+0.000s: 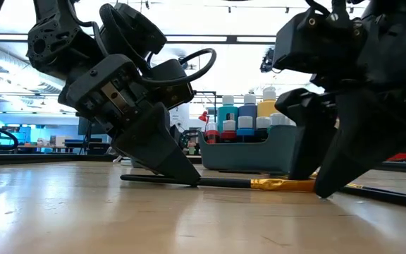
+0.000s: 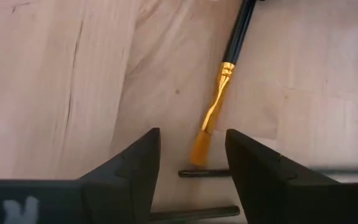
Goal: Pick & Place Paint Supplies
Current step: Put the gold paint brush into the blue cup
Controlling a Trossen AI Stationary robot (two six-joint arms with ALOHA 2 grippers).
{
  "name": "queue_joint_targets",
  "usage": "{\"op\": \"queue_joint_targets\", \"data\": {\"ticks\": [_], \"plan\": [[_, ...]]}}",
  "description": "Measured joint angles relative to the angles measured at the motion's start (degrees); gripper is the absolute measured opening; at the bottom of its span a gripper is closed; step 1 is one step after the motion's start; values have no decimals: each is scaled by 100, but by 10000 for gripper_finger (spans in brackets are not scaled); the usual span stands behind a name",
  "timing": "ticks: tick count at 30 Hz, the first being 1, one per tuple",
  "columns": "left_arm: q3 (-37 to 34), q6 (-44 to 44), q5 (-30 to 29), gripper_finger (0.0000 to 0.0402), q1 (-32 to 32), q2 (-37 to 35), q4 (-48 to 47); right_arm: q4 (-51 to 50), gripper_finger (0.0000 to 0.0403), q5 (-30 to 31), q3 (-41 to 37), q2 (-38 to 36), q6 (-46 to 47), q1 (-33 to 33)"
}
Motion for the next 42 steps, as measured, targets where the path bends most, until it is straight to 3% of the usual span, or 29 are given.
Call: {"op": "queue_joint_targets", "data": {"ticks": [4,11,13,24,29,35,42], "plan": [[0,0,-84,38,-2,-4,5,-19,144,22,2,0,-148,0],[2,-28,-116,41,-2,-4,21,-273,25,177,11,-1,-123,-19],[2,-50,-118,40,-2,-4,26,-361,8,187,17,-5,-128,-33],[3,-227,-109,81,4,-4,426,-654,6,460,142,-102,-460,-43],[39,-92,77,109,24,-125,663,-1586,3,693,576,-181,-913,-42],[41,495,-92,148,26,-499,668,-2690,2,961,1360,-184,-1471,-100],[366,728,-110,184,78,-522,192,-2895,2,736,2083,-184,-1674,-345]]}}
